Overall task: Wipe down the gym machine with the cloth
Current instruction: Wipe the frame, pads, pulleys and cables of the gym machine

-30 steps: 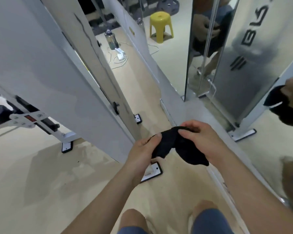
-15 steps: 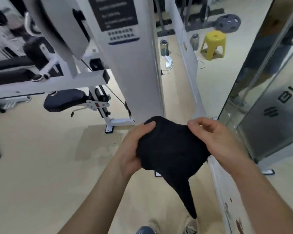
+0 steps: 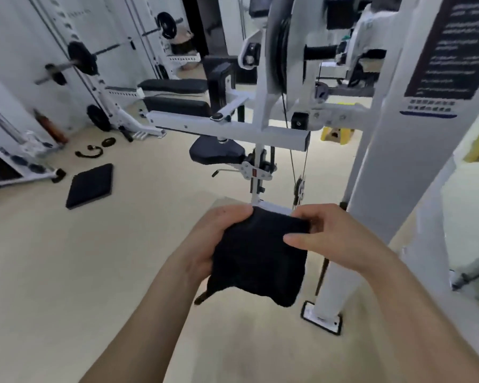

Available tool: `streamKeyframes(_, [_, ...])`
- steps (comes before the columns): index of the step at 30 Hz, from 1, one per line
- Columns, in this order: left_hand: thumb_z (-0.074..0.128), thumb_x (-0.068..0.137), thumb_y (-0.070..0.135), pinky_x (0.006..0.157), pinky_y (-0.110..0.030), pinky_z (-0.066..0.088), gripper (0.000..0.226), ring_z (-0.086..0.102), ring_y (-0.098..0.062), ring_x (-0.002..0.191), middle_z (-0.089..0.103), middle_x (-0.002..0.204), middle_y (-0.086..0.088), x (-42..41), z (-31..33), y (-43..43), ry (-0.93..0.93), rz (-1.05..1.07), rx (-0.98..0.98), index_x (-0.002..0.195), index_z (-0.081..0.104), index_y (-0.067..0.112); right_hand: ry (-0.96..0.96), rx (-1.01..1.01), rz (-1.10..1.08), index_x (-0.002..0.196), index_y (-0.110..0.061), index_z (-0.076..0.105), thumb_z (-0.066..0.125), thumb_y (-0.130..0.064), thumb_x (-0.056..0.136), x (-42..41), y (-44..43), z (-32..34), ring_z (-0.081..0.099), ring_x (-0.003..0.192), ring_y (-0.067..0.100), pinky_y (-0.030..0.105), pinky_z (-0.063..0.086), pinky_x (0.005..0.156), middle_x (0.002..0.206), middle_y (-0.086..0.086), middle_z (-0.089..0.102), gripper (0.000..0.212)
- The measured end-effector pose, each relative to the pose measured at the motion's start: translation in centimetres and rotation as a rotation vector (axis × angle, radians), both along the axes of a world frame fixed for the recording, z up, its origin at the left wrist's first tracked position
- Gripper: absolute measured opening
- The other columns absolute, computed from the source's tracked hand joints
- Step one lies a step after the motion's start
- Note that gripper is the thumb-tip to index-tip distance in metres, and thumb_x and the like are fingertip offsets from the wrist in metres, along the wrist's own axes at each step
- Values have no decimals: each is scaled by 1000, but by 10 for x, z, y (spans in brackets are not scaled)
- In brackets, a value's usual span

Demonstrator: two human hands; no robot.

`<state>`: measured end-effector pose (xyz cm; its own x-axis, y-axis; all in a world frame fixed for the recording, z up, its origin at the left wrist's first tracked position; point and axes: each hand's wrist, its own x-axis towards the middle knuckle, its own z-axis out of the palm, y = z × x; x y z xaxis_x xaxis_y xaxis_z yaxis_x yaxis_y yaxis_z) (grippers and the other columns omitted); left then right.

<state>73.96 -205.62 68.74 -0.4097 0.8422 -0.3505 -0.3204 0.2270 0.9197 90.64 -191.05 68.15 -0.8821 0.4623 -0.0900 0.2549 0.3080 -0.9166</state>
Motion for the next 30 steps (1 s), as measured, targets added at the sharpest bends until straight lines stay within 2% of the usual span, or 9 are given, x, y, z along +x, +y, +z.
streamKeyframes(2, [64,80,37,80,-37,52,31,67,-25,91,71,98,-14,-29,3,-17,101,103,0,93,75,11,-131,240,20,69,-29,67,73,-32,79,-24,0,5,58,64,5,21,42,59,72,-9,62,12])
streamKeyframes(4, [63,82,39,74,-34,53,25,70,-21,85,74,90,-9,-52,2,-30,135,198,-21,79,77,18,-133,254,49,66,-26,65,74,-33,77,-45,1,9,56,61,2,18,42,55,70,-10,59,16])
streamKeyframes(9, [56,95,37,59,-27,53,33,71,-20,82,74,89,-8,-98,-14,-46,87,370,-24,81,78,16,19,-281,170,81,-15,66,69,-13,81,-96,10,10,65,70,20,28,48,59,79,4,69,4])
streamKeyframes(14, [60,92,40,67,-32,55,27,69,-21,84,73,98,-8,-145,-36,-53,64,428,-70,97,72,16,131,-766,-15,102,-11,67,65,-6,88,-173,20,-11,70,83,22,29,56,67,94,10,72,15])
streamKeyframes(16, [64,88,43,71,-35,55,28,67,-21,87,71,103,-8,-164,-45,-54,59,446,-42,107,69,23,113,-860,-102,98,-17,64,61,-6,90,-208,26,-21,67,71,17,30,55,63,82,6,68,13])
streamKeyframes(19, [69,77,55,58,-34,52,41,64,-21,72,70,91,-5,-191,-58,-64,32,368,-37,112,59,36,73,-926,-201,84,-17,63,57,-5,92,-257,31,-38,62,66,18,32,54,67,74,5,64,15])
streamKeyframes(22, [75,78,44,65,-28,53,41,67,-20,79,71,99,-2,-219,-72,-74,116,214,-99,113,59,31,-10,-996,-208,72,-11,72,62,-5,89,-302,32,-44,62,66,20,38,55,79,67,6,63,20])
streamKeyframes(26, [78,72,31,73,-25,53,16,70,-12,81,73,88,4,-265,-92,-77,379,155,-388,86,74,24,-85,-790,20,94,-12,73,67,-8,86,-363,33,-47,65,73,21,37,55,77,78,8,65,11])
streamKeyframes(30, [69,85,32,62,-19,45,19,60,-4,67,67,73,10,-349,-110,-86,481,212,-526,71,74,19,-272,157,459,105,-48,67,77,-30,75,-441,40,-51,62,93,8,21,51,80,101,-14,59,36])
